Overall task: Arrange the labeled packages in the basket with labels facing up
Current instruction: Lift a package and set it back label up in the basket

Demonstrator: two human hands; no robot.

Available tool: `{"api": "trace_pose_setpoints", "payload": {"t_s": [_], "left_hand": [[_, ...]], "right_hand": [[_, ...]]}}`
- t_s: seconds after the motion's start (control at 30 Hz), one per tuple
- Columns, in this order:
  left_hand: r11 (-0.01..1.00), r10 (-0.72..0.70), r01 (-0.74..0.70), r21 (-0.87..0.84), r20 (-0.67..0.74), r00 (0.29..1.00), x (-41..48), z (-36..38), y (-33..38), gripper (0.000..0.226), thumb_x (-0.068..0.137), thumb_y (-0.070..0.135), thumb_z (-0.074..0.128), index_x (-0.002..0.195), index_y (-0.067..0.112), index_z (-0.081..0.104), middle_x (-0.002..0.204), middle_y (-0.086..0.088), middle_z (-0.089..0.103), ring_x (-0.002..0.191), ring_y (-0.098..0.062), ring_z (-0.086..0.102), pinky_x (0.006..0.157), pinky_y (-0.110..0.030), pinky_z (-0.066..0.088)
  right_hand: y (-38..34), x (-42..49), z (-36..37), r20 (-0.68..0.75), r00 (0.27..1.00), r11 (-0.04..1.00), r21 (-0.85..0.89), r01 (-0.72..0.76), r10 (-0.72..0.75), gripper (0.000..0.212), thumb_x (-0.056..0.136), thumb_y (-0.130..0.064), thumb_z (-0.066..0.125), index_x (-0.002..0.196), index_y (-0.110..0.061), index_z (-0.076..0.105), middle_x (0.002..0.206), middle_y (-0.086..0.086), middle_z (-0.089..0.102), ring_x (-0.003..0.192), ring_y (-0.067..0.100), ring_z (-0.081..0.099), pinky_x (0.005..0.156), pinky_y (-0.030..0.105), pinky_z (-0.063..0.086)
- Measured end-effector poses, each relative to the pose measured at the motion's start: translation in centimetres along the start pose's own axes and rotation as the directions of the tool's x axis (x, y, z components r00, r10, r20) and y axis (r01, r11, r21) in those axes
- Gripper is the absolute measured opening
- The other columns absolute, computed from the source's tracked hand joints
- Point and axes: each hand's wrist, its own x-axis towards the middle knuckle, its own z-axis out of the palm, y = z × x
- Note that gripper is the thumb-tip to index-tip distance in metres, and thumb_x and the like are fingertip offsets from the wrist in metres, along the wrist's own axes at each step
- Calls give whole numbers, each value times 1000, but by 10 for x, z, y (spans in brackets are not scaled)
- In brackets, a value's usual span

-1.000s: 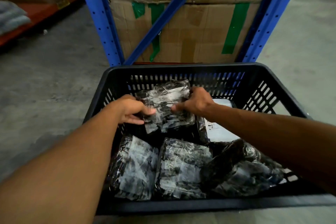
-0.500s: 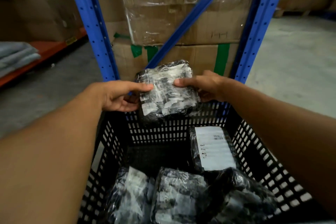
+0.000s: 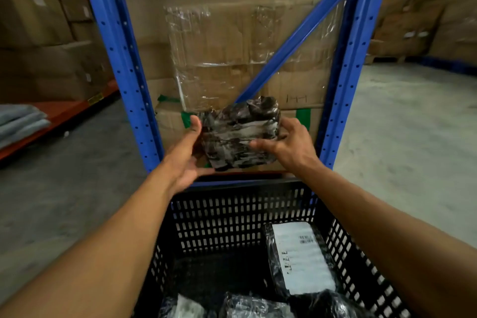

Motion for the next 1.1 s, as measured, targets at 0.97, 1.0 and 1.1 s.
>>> {"api": "trace_pose_setpoints", "payload": {"t_s": [0.97,1.0,1.1], "left_hand": [[955,-271,226,193,252,929,-4,16,-22,37,71,20,63,101,0,68,83,-20,76,68,-30,74,59,-36,61],[946,-294,247,212,232,927,-3,24,-28,28,78,21,59,94,2,73,80,-19,77,66,-28,74,59,-34,60],[894,-376,295,337,206,904,-1,47,-39,26,87,29,59,95,9,75,86,-15,78,72,-26,75,69,-34,59]], "right_hand": [[13,-23,-54,772,566,733,201,-649,289,51,74,-3,74,123,-9,58,119,19,69,104,34,69,80,44,59],[17,-28,-59,783,546,738,173,-653,299,49,76,-4,72,123,-5,61,124,22,66,109,36,66,86,46,57],[35,-43,-80,743,569,715,179,-676,352,51,77,-6,67,127,3,59,126,25,63,109,36,66,90,45,56]]}}
